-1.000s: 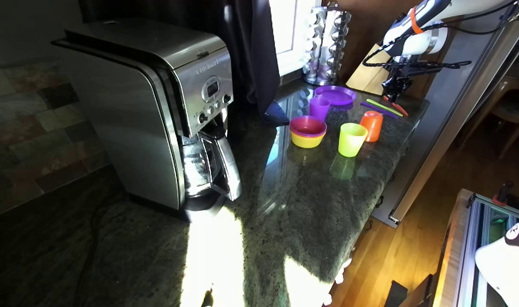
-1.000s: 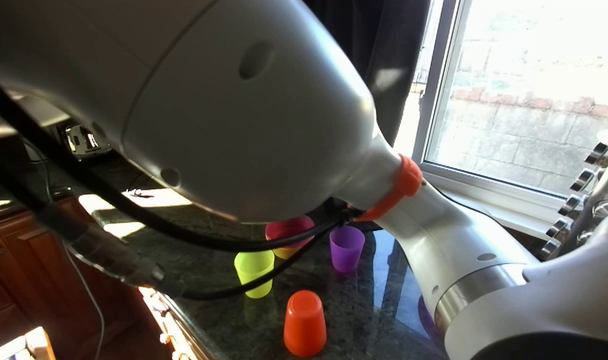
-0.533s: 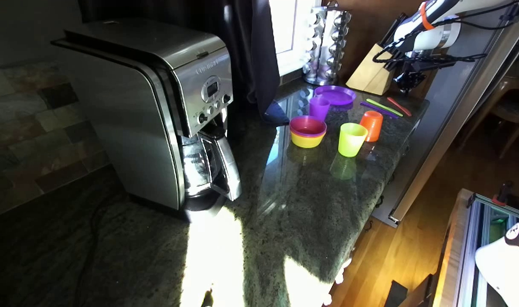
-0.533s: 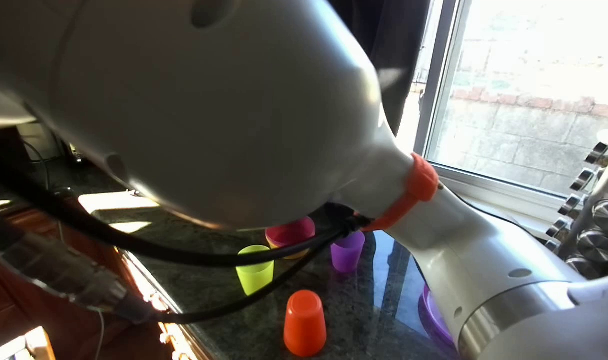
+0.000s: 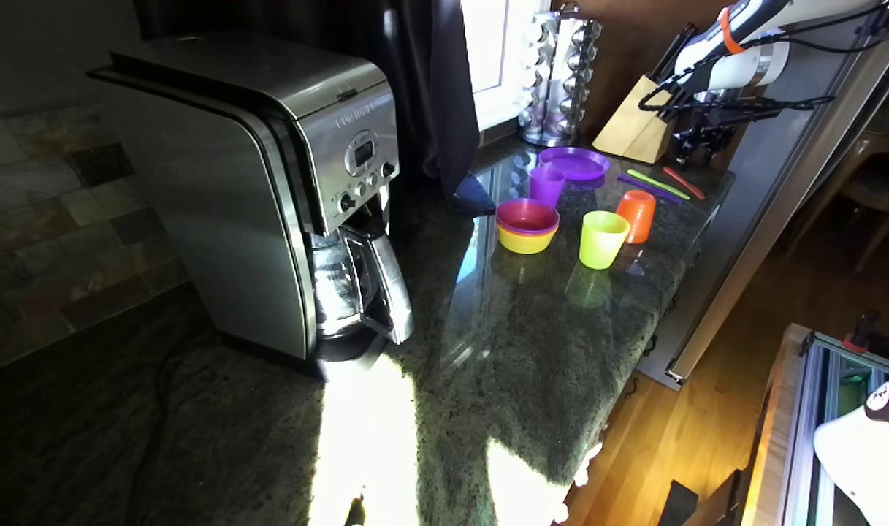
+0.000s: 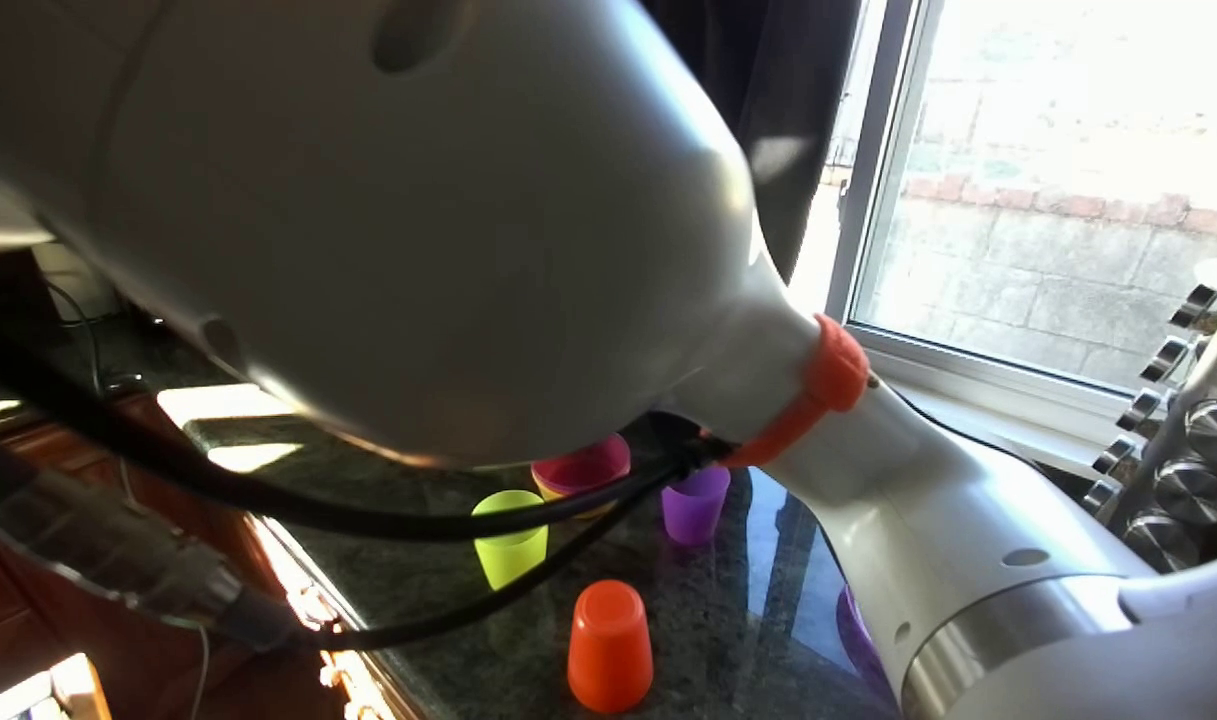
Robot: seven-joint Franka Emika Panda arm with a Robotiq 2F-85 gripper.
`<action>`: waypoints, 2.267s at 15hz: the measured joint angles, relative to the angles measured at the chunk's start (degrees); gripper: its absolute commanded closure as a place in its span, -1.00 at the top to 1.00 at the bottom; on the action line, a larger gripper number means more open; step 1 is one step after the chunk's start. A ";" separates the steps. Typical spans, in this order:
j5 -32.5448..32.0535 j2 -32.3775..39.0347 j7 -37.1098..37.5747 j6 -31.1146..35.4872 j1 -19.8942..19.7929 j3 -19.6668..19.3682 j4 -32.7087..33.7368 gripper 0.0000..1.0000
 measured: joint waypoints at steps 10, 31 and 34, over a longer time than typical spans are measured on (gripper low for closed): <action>1.43 1.56 3.70 0.00 0.05 2.40 -0.51 0.23; 2.43 -1.35 3.61 0.00 0.09 3.21 -1.30 -0.92; 2.43 -5.16 0.95 0.00 0.12 3.37 -4.18 -0.92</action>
